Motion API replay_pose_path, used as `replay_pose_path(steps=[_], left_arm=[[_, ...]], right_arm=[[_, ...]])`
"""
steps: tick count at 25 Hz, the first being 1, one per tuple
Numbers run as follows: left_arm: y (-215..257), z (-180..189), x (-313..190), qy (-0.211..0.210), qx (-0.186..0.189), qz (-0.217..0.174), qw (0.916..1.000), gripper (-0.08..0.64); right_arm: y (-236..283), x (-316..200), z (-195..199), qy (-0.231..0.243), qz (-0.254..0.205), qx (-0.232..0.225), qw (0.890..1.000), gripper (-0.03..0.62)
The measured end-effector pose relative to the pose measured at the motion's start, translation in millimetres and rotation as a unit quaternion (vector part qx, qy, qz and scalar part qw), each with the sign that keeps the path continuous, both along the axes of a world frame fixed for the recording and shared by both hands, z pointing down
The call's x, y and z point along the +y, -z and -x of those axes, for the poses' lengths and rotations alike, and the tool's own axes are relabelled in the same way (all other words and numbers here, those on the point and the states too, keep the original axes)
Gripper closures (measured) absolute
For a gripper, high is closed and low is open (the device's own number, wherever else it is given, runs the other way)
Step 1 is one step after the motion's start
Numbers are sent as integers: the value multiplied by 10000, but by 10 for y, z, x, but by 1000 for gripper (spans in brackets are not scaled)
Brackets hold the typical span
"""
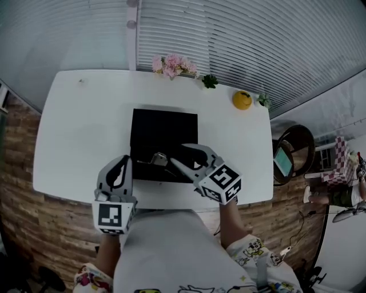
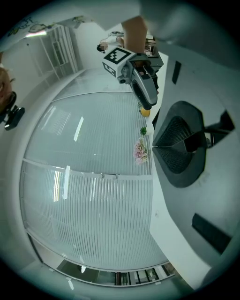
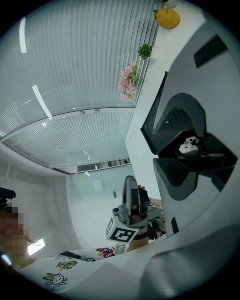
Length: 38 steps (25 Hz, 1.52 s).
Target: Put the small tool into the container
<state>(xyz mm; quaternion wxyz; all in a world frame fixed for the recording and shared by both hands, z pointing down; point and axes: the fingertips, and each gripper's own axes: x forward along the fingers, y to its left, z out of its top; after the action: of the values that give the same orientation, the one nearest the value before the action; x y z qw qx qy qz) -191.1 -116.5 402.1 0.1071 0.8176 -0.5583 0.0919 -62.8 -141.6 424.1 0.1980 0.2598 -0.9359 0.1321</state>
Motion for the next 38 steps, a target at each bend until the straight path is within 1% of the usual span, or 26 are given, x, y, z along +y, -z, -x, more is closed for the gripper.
replay_pose_path(steps=[2,9,11,13,17,21,24,27,30,34,38], left_arm=[[66,-38,-32,-26,2,-116,9999,554],[184,-256,-49,-229,43,-234,9995,554],[218,-331,-38,-287,52,-285,9992,554],[240,-401,-20,-340,40,-311,9989,554],[288,-544,4,-450,95,-414,9981,554],[311,-654,50,-585,86,-413,9974,554],[299,-674,55,-590,117,-382,9975,554],[287,-659,95,-591,110,-312,9977,554],[298,-625,100,-561,112,-339,9978,554],[276,-617,140,-558,126,-254,9980,554],[229,-623,170,-591,66,-189,9980,554]], right_arm=[[75,-11,-61,-141,-125,-116,9998,457],[296,25,-303,-529,-547,-269,9967,507],[352,43,-381,-630,-624,-390,9953,531],[402,74,-439,-677,-683,-522,9940,541],[447,128,-521,-831,-843,-633,9909,569],[475,161,-588,-1038,-931,-778,9872,577],[470,165,-642,-1159,-965,-817,9852,586],[464,201,-710,-1330,-1023,-830,9823,591],[487,186,-766,-1531,-1200,-797,9777,591],[536,193,-880,-1825,-1329,-774,9711,592],[521,206,-949,-1959,-1339,-740,9686,592]])
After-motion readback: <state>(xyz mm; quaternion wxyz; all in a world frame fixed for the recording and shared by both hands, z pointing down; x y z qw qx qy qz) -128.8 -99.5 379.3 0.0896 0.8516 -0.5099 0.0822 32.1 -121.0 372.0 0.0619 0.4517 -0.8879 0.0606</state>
